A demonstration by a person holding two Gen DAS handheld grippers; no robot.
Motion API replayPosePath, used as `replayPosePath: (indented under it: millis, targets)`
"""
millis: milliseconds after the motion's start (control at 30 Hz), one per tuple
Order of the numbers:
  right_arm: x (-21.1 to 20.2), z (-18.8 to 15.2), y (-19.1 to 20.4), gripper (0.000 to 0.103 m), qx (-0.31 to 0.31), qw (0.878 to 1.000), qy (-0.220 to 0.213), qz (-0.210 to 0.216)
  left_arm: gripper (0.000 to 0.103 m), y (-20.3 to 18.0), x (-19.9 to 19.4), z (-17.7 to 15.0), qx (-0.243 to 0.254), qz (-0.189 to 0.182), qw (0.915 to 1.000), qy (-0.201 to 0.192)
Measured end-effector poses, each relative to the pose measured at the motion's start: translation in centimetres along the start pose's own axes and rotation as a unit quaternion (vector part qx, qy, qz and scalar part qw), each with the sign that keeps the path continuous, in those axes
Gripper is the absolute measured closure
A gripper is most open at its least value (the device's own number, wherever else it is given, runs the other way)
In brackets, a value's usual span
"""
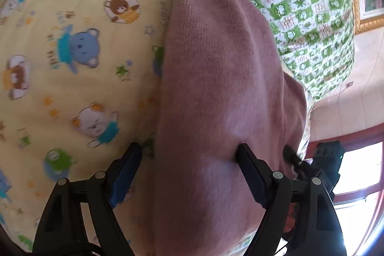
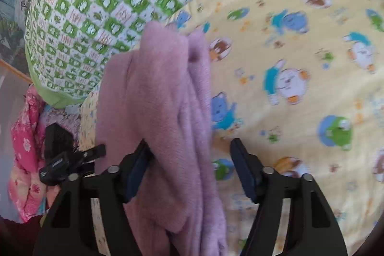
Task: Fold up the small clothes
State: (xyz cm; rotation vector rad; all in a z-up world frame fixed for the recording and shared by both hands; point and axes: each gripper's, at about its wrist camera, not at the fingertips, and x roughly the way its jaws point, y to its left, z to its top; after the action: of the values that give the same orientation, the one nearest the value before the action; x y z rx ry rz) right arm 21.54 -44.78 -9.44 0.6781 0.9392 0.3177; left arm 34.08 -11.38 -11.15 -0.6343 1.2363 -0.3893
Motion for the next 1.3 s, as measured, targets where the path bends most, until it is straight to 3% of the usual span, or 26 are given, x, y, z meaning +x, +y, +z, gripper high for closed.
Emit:
replayPosePath:
  millis: [67,100,200,267,567,767,967,1133,1233,1300]
  targets:
    - [0.7,-0.4,-0.5,0.053,0.021,0.999,0.006,0.024,0.044,0.1,0.6,0.0,-0.007,-0.021,0.9998,0.001]
    - [1.2,-0.6,-0.9,0.061,0.043,0.998,0.011,0.042,0.049,0.1,1.0,-0.1,-0.009,-0.022,0.9997,0.003]
    - [1.0,-1.1,-0.6,0.071,0.056,0.997,0.001,0.050,0.065,-0.3,0.4,-0.4,0.005,-0.030,0.9995,-0.009]
    - [0.2,-1.5,0.3,0.075,0.054,0.997,-0.010,0.058,0.067,-1.0,-0.3,-0.5,0.013,-0.042,0.9989,-0.016]
    - [0.0,-4.0,8.0,0.077,0.007,0.993,-0.002,0.117,0.070,-1.4,-9.5,-3.4,0.061,-0.054,0.9943,-0.068]
    - [3.6,-7.2,12.9,0.077,-0.002,0.983,0.037,0.177,0.070,3.6,-17.2,-5.8,0.039,-0.041,0.9929,-0.104]
    - [7.3,-10.6,16.6,0.078,-0.025,0.976,0.090,0.199,0.070,9.2,-22.9,-9.0,0.017,-0.026,0.9910,-0.130]
    - [10.0,-12.1,16.9,0.078,-0.035,0.976,0.125,0.174,0.070,13.8,-23.6,-11.3,-0.008,-0.025,0.9919,-0.124]
    - [11.7,-12.4,16.2,0.077,-0.042,0.979,0.141,0.143,0.070,16.3,-21.9,-12.1,-0.026,-0.009,0.9941,-0.105]
    - [12.4,-12.3,15.6,0.077,-0.044,0.978,0.145,0.144,0.069,17.8,-21.1,-12.4,-0.037,0.001,0.9941,-0.102]
